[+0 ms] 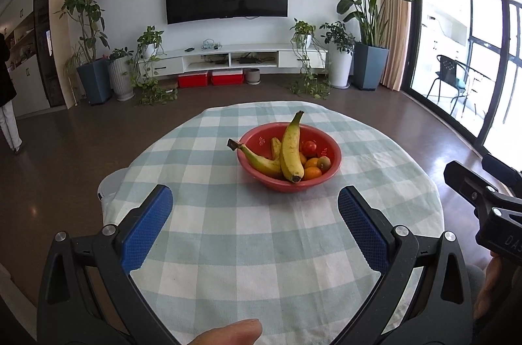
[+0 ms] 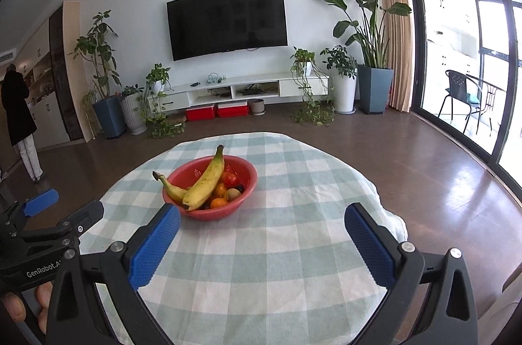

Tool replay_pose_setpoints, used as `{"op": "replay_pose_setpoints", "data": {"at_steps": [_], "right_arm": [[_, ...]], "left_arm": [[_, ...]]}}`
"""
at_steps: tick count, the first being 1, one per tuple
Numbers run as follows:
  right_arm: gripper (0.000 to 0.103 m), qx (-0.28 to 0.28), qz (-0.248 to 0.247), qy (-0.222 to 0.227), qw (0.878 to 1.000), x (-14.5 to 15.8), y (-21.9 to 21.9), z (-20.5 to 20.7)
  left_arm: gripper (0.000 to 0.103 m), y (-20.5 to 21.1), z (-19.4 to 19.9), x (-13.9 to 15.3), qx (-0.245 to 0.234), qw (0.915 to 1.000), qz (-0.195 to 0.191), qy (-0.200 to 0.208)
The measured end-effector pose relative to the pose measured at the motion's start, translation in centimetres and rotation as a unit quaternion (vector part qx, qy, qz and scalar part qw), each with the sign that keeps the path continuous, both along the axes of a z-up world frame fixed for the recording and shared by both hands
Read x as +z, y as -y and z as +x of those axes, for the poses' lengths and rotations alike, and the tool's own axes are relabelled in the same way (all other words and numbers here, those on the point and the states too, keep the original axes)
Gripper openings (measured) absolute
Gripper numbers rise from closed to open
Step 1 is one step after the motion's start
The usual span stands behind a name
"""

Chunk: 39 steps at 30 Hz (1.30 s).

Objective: Organize fruits

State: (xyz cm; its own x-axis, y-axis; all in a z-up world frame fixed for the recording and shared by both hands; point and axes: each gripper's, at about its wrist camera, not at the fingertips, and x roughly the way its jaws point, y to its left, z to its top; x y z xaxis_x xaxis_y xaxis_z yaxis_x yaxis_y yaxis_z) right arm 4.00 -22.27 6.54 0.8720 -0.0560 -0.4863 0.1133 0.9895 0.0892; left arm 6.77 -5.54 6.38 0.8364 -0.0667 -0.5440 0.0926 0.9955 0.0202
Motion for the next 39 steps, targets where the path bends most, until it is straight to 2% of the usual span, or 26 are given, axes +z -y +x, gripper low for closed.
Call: {"op": "replay_pose_setpoints", "data": {"at_steps": [6, 14, 39], "right_arm": [[0.103, 0.0, 0.002, -0.036, 0.999, -1.6, -0.1, 0.3], [0.103, 0.004, 0.003, -0.056, 0.998, -2.5, -0.3, 0.6], [0.103, 0.013, -0.008, -0.078, 0.997, -3.5, -1.0, 1.1]], "left_arm": [[0.103, 0.2, 0.6, -1.5, 0.0, 0.9998, -0.005, -0.021], [0.103, 0.4, 1.5, -2.9, -0.004, 0.9992, -0.004, -0.04], [0.103, 0.4, 2.0, -4.4, -0.003, 0.9985, 0.0, -0.055]]}}
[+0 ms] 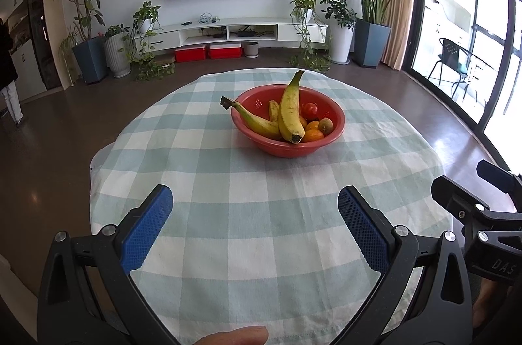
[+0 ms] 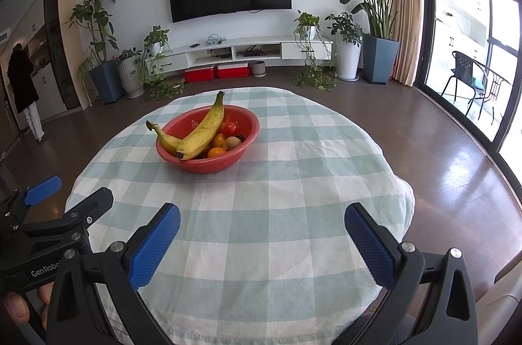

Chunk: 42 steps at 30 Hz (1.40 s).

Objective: Organize fruits

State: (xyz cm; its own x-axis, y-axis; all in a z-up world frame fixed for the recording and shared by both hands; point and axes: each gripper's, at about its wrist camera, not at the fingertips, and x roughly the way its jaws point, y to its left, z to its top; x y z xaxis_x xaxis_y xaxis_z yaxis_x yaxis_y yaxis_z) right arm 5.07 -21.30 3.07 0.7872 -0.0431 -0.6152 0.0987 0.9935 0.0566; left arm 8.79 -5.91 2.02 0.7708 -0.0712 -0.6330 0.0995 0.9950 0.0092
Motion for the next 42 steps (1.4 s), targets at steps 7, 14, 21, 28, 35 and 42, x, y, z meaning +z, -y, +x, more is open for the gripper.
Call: {"op": "replay_pose_setpoints", "data": {"at_steps": [7, 14, 21, 28, 35, 42], "right_arm": [[0.103, 0.001, -0.001, -0.003, 1.0, -0.2, 0.0, -0.1], [0.103, 0.001, -0.001, -0.004, 1.0, -0.3, -0.1, -0.1], [0.103, 0.001, -0.001, -0.004, 1.0, -0.2, -0.1, -0.1], [0.103, 0.001, -0.001, -0.005, 1.0, -0.1, -0.1, -0.1], [0.103, 0.003, -0.001, -0.007, 1.0, -0.7, 0.0, -0.8], [0.103, 0.004, -0.002, -0.009, 1.0, -0.8, 0.0, -1.1]], "left_arm": [[0.103, 0.0, 0.0, -0.1, 0.0, 1.0, 0.0, -0.001], [0.103, 0.0, 0.0, -0.4, 0.0, 1.0, -0.001, -0.002], [0.103, 0.0, -0.1, -0.5, 0.001, 1.0, 0.0, -0.002], [0.103, 0.0, -0.1, -0.4, 0.001, 1.0, 0.0, -0.002], [0.103, -0.1, -0.1, -0.5, 0.002, 1.0, 0.0, -0.003], [0.103, -0.1, -0.2, -0.7, 0.005, 1.0, 0.0, -0.003]]}}
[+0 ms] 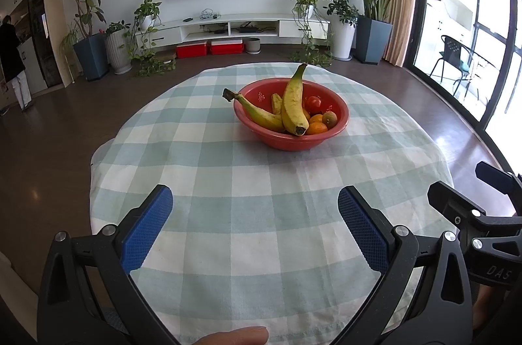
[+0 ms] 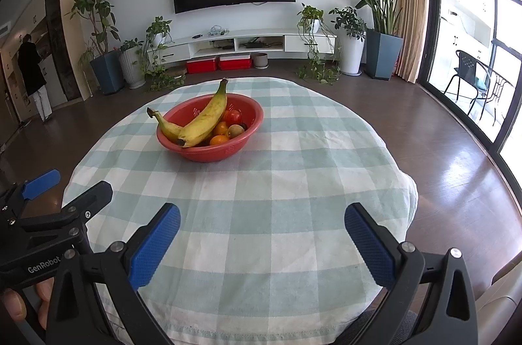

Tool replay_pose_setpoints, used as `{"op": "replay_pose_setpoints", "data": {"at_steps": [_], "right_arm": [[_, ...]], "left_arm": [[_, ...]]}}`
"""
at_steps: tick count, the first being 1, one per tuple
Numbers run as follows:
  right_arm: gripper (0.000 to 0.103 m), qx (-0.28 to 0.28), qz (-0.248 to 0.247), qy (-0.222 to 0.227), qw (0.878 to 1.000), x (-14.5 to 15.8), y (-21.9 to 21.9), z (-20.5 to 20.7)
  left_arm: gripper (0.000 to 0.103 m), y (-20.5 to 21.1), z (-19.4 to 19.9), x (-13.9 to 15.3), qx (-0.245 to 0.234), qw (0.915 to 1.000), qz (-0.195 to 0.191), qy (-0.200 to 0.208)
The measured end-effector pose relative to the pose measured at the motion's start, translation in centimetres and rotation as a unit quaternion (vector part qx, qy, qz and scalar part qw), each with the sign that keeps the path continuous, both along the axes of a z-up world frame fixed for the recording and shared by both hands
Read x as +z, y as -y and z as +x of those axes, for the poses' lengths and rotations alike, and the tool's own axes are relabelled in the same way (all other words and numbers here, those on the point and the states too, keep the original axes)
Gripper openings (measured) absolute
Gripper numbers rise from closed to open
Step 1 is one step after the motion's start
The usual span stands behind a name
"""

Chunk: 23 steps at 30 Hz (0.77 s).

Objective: Organize fruits

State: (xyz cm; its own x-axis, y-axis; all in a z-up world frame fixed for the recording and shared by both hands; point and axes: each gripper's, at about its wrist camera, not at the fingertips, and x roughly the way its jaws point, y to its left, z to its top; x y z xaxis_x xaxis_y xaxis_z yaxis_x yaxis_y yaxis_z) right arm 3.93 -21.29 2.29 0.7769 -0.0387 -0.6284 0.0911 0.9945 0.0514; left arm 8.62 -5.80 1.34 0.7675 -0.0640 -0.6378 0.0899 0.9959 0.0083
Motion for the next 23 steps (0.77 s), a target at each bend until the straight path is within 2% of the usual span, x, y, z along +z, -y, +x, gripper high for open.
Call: {"op": "replay_pose_setpoints", "data": {"at_steps": [7, 14, 23], "right_arm": [[0.103, 0.0, 0.0, 0.0, 1.0, 0.2, -0.1, 0.2], [0.103, 0.004, 0.001, -0.002, 1.0, -0.1, -0.2, -0.7], [0.103, 0.006, 0.005, -0.011, 1.0, -0.2, -0.3, -1.4]], "left_arm": [[0.103, -0.6, -0.3, -0.7, 0.009, 1.0, 0.0, -0.001], [0.103, -1.1, 0.1, -0.5, 0.013, 0.9997, -0.017, -0.012], [0.103, -1.6, 0.6, -0.6, 0.021, 0.9996, -0.013, -0.014]]}}
